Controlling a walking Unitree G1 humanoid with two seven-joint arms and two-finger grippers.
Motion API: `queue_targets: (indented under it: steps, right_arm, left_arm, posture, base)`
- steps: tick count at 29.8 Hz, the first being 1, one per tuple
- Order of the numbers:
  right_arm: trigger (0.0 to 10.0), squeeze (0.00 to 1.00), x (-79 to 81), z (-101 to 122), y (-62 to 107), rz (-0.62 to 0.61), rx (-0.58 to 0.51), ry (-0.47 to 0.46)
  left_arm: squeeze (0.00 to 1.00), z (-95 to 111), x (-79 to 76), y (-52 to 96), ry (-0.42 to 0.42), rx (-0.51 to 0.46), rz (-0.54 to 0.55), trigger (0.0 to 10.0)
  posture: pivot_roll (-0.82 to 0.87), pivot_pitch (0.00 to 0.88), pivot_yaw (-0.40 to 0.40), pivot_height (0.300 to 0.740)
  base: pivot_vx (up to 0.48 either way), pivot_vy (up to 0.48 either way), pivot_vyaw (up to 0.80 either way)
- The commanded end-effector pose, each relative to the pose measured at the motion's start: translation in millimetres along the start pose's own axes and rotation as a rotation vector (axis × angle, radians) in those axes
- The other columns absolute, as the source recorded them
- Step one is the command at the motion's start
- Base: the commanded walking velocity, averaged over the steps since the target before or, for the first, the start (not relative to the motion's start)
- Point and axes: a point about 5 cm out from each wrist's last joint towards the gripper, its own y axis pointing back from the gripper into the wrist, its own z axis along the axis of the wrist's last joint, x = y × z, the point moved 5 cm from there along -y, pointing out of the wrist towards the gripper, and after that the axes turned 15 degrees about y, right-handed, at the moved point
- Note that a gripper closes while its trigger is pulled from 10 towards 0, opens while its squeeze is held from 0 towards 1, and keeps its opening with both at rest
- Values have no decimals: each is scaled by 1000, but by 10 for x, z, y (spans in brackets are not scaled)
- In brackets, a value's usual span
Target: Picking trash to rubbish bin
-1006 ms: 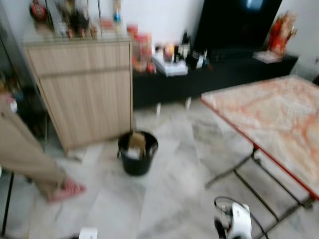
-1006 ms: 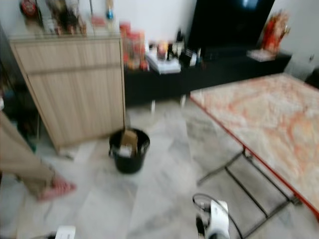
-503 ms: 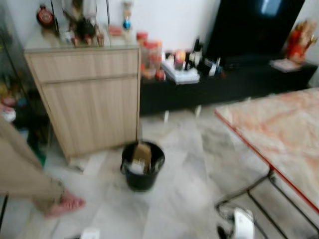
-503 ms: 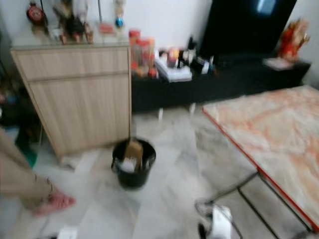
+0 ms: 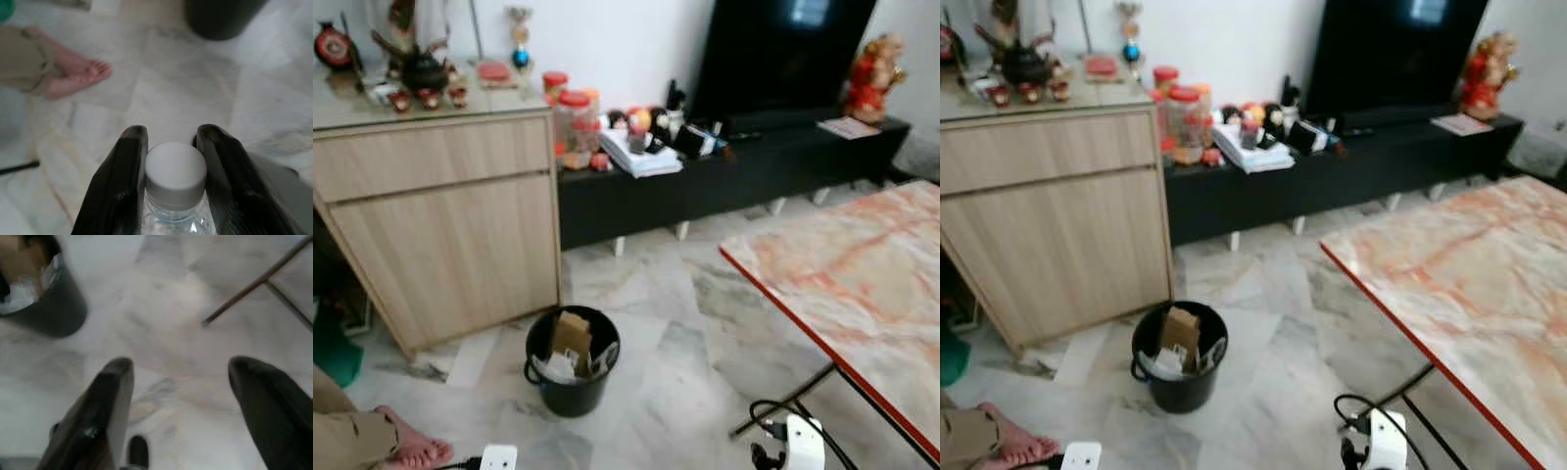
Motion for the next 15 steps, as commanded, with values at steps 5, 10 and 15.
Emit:
queue_targets:
  steps: [5, 10, 15]
  right_arm:
    - [10000, 0, -143, -16, 21, -30, 3, 7]
    - [10000, 0, -139, -10, 21, -27, 1, 15]
    - [10000, 0, -125, 1, 19, -17, -5, 38]
  left_arm:
    - [0, 12, -72, -6, 4, 5, -13, 10000]
    - [0, 11, -75, -6, 4, 5, -15, 10000]
    - [0, 9, -80, -6, 4, 6, -16, 10000]
  posture:
    - [3, 39, -99, 740]
    - [2, 38, -99, 740]
    - [3, 38, -100, 740]
  base:
    - [480, 0, 0]
    - [480, 0, 0]
    - [480, 0, 480]
